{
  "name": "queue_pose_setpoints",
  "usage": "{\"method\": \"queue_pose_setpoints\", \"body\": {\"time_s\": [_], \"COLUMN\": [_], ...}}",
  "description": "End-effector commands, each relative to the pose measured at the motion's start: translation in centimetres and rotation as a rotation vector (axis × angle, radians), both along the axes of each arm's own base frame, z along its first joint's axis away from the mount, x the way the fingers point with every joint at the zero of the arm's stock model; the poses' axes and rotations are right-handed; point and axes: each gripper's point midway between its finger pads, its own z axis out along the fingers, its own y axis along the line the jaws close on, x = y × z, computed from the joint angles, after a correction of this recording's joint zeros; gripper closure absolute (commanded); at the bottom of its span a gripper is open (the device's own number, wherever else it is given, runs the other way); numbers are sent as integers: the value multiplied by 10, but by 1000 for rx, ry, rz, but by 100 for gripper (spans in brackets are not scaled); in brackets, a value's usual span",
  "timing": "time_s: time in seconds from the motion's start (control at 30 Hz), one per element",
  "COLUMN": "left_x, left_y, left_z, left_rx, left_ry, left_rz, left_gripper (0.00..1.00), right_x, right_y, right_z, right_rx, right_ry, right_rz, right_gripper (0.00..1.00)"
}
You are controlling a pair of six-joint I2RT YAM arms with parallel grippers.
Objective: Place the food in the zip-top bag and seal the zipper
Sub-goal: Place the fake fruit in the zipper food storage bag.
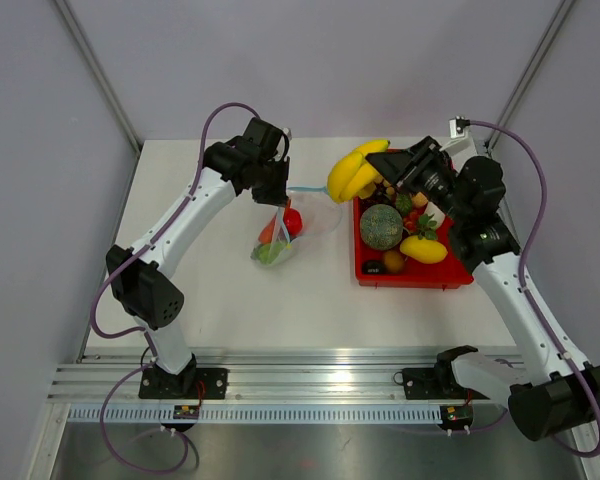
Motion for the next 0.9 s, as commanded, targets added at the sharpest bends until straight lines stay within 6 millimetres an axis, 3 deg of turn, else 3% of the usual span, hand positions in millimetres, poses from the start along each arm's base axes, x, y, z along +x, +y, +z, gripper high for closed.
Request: {"method": "queue_pose_setpoints", "body": {"time_s": [0.0, 0.1, 0.3, 0.5, 0.6, 0.87], "left_x": [5, 3, 3, 3, 4, 3], "left_y": [-11, -12, -8, -9, -9, -14], "left_z": [17, 18, 15, 17, 18, 21], "left_rx": [-54, -60, -40, -42, -43, -81], "left_ry": [-49, -46, -43, -47, -49, -36], "left_rz": [-38, -45, -43, -46, -47, -60], "left_gripper": [100, 100, 100, 100, 100, 100], "right_x": [-15, -14, -10, -11, -9, 3], "right_y": [29, 50, 62, 67, 68, 73], "right_z": [67, 72, 48, 10, -23, -83], "right_rx": [264, 326, 379, 380, 375, 245], "right_ry": [-161, -159, -77, 2, 66, 160], "right_rz": [145, 215, 244, 244, 235, 187], "right_gripper": [100, 100, 100, 100, 100, 100]}}
